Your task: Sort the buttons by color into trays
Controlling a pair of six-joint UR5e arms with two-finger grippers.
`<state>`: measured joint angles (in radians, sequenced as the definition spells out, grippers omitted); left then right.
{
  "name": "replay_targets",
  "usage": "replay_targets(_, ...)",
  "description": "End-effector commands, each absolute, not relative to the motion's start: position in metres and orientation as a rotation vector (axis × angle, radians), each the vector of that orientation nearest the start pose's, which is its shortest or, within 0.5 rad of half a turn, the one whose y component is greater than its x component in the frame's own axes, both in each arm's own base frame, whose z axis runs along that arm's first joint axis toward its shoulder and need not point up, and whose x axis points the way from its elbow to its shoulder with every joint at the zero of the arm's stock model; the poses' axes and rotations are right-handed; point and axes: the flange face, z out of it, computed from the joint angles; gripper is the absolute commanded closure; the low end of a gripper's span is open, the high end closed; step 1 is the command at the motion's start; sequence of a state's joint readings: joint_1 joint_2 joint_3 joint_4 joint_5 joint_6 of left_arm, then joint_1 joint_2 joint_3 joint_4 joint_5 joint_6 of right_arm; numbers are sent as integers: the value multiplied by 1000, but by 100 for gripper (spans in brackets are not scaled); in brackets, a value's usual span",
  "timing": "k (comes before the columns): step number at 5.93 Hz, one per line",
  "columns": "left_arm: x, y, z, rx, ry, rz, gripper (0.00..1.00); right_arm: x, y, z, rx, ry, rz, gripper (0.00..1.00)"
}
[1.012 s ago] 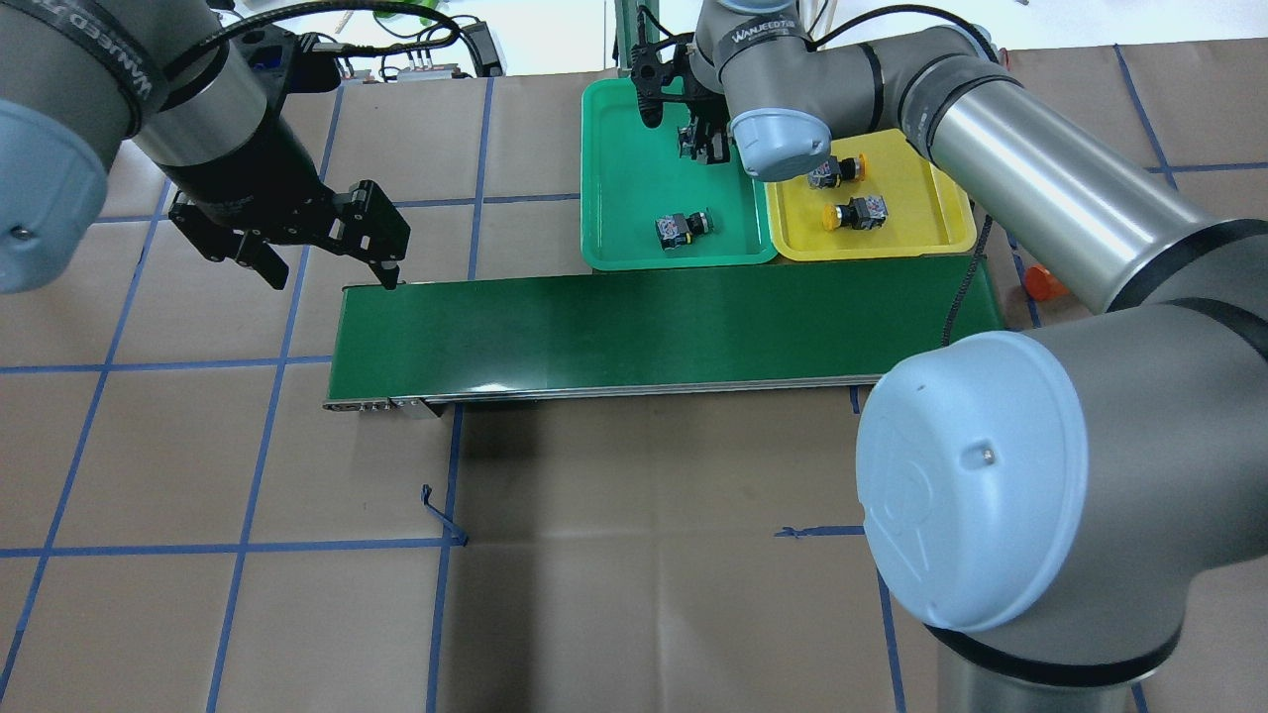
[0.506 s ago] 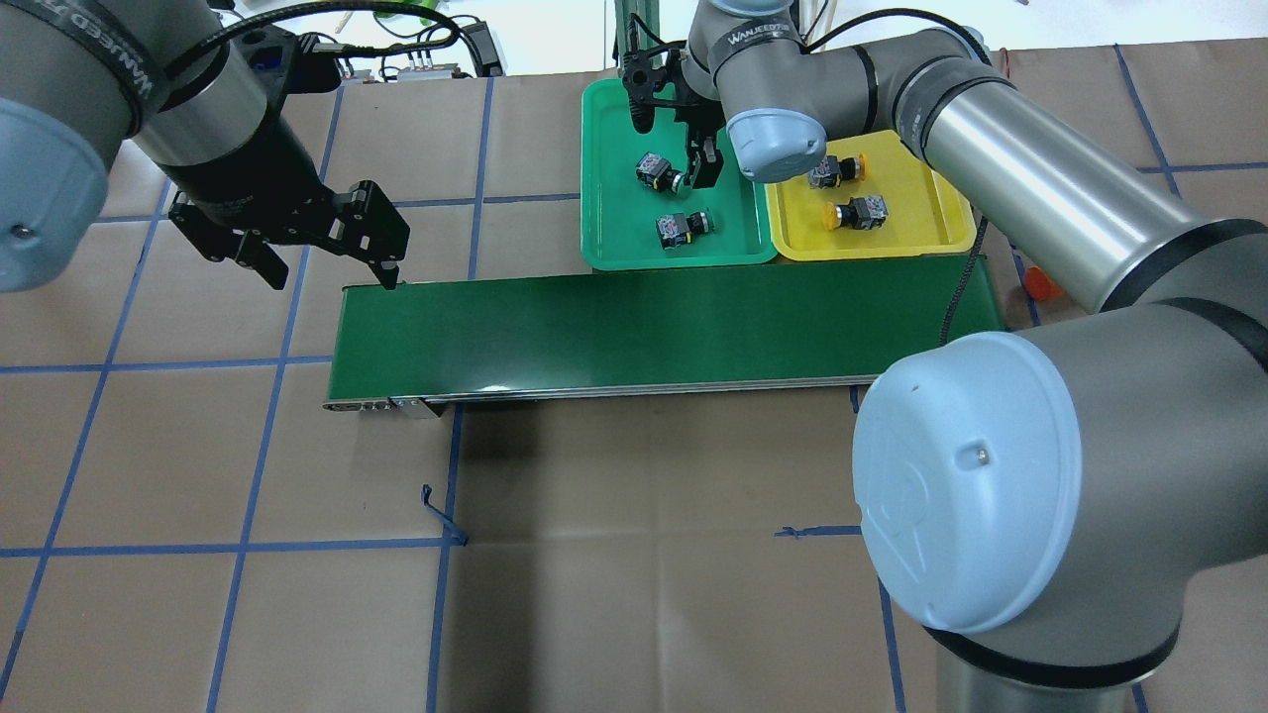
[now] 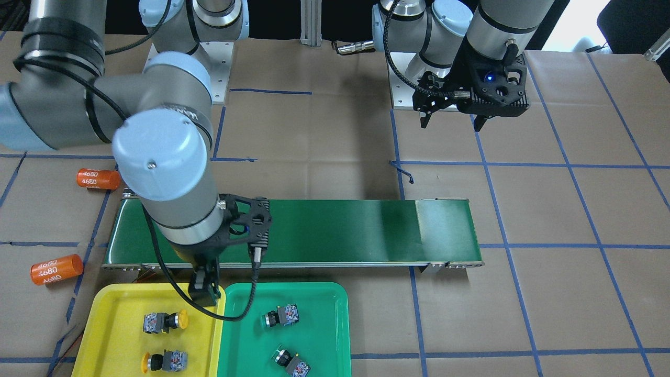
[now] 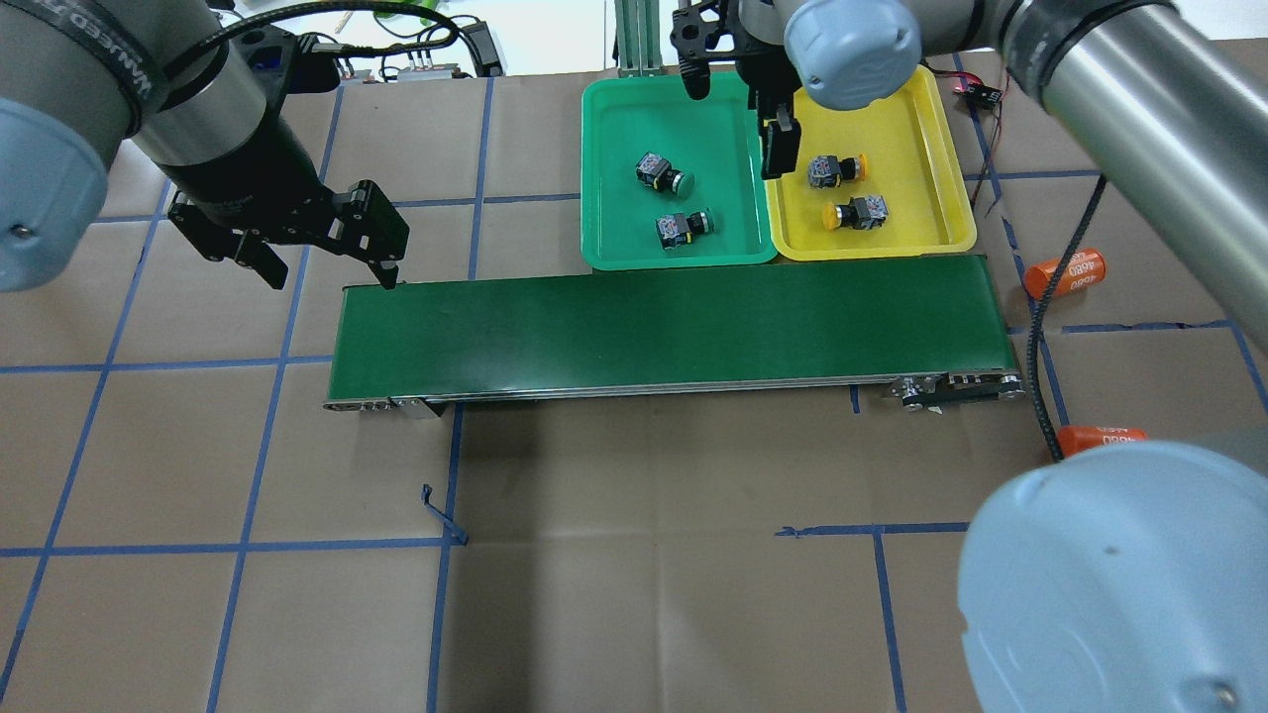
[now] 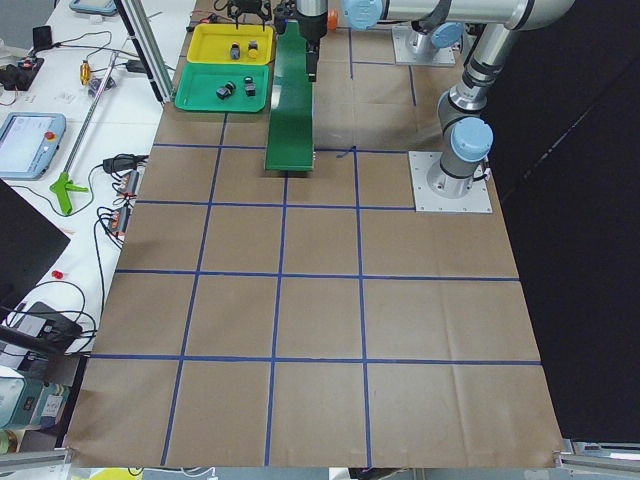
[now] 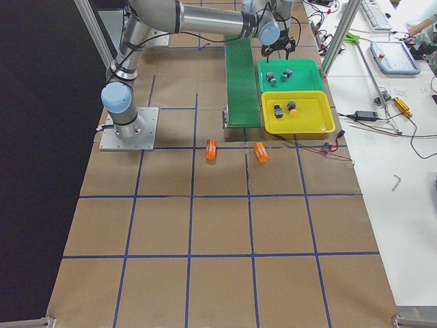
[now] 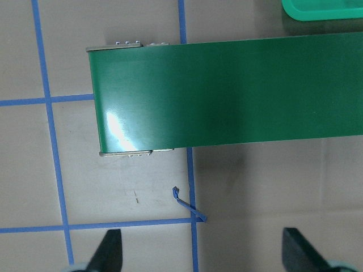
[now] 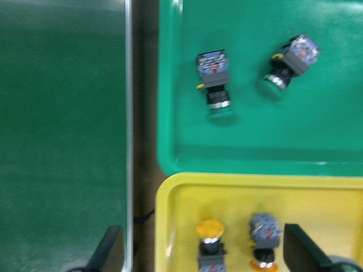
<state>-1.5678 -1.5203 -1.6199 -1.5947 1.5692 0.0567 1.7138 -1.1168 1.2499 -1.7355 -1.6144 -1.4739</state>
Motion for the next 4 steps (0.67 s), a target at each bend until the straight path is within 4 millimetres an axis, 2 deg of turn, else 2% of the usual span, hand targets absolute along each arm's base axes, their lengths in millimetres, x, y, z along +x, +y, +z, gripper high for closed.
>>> replay_targets(1,-132,-469,486,84,3141,34,1,168,-574,446,-2141,2249,162,0)
replay_targets(2,-132,-468,486,84,3141,36,1,162,-531,447,-1967,2395,185,0)
replay_targets(3,-132,-468,486,84,3139,34,1,161,-488,459,-1675,2643,141,0)
replay_targets(4,-131,-469,486,82,3139,36,1,160,-470,478,-1336,2857,79,0)
